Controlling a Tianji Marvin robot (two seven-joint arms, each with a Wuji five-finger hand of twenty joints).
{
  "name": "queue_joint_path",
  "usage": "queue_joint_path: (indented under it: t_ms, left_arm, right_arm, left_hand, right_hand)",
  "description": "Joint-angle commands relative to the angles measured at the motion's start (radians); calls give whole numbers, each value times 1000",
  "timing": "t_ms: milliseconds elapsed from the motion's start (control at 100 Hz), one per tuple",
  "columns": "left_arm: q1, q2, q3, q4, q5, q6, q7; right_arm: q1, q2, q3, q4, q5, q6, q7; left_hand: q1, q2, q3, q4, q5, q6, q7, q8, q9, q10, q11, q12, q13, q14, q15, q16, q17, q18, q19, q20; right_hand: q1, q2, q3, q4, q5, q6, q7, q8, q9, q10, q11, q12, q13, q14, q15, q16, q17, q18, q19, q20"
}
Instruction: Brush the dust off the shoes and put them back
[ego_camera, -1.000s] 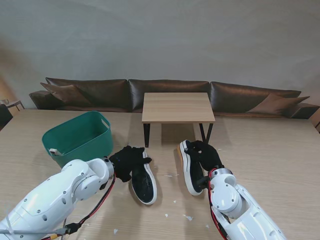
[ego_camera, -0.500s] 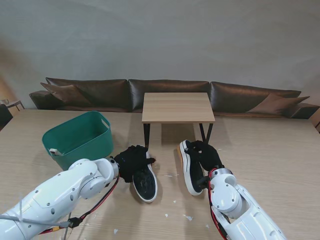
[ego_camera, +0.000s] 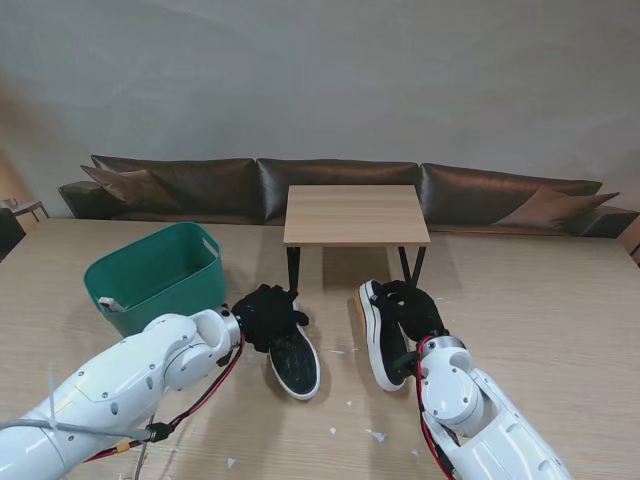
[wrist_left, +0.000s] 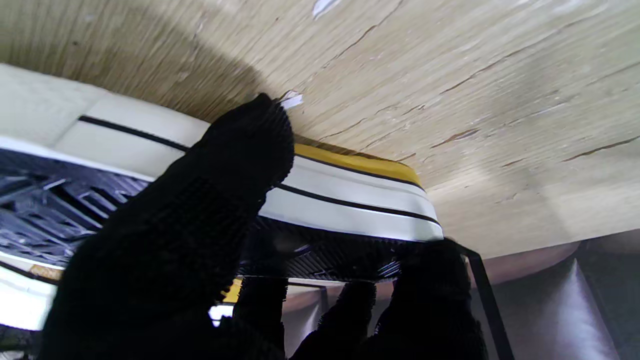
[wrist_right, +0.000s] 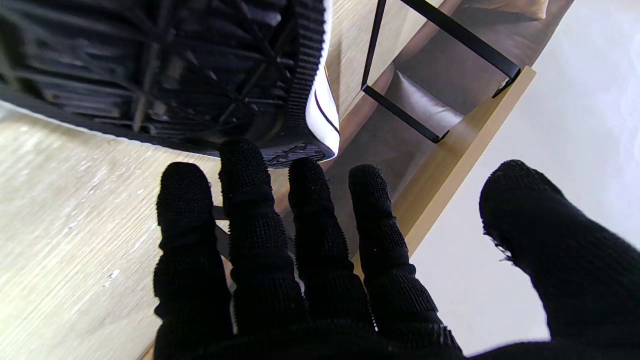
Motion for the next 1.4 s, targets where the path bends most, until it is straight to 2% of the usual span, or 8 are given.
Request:
queue_joint_path:
  t_ms: [0,190,310,440,490,620,720,1390]
  left_arm:
    - [63,7,19,46,-23,-5,-73]
    - [78,2,9,43,-62,4,-86]
    - [55,9,50,47,-66,12,-129]
    - [6,6,128,81,-95,20,-135]
    - [-21,4,168,99,-105,18,-133]
    - [-77,-22,258,175,-161,13,-82]
    - [-84,-45,271,216,-195,10,-38]
    - [262,-9,-233,-115,-26,38,-43]
  right_arm:
    - [0,-7,-2,0,2,-5,8]
    - [1,-8,-2,1,3,-7,6]
    - [0,-7,-1,1,3,-7,9]
    - [0,-7,-1,1,4,-6,10]
    - [0,-7,-1,0,5,-5,10]
    - [-1,-7,0,0,5,-6,11]
    - [0,-7,-1,1,5,-7,8]
    - [-22,-4,22,-34,8,-4,12]
  left_hand:
    - [66,136,54,-1,285,15,979,112,614,-167,485,304,323,-74,629,101,83,-20,119,22]
    - [88,114,61,2,273,25,936,80,728,-181,412,285,425,-81,600,79,158,9,135,20]
    - [-28,127,142,4,207,41,558,-8,579,-179,462,53,350,-112,478,21,82,-1,47,-18]
    - [-77,137,152,9,209,20,504,0,510,-190,489,-116,254,-104,502,57,9,-29,56,-4]
    - [-68,125,129,-13,225,1,532,17,513,-200,520,-94,248,-108,565,103,-1,-44,93,24]
    - [4,102,42,-15,289,-36,812,57,692,-234,477,301,338,-129,769,218,60,-57,219,102]
    - [88,155,49,8,332,-6,946,44,814,-232,481,328,474,-104,801,241,168,-31,280,103]
    - [112,113,154,7,342,69,1035,-65,859,-163,495,350,647,-37,676,306,341,36,251,16]
  right_hand:
    - [7,24,15,19,10,5,12,-6,8,22,13,-4,37,1,-6,5,-194,25,37,-19]
    - [7,24,15,19,9,5,12,-6,8,21,12,-4,37,2,-6,5,-194,26,37,-18]
    - [6,25,15,19,8,5,12,-6,7,22,12,-4,38,2,-6,5,-193,25,37,-18]
    - [7,24,15,19,7,5,12,-6,9,21,13,-4,37,1,-6,5,-193,25,37,-18]
    - [8,24,16,19,7,4,12,-6,7,22,12,-4,37,3,-6,5,-193,24,37,-18]
    - [7,25,15,19,6,5,12,-7,7,22,12,-4,38,3,-6,6,-193,25,37,-18]
    - [8,25,15,19,6,4,13,-7,8,23,12,-4,38,3,-6,6,-194,26,36,-18]
    - [6,28,15,19,4,4,13,-7,8,22,11,-4,38,4,-6,6,-194,27,33,-17]
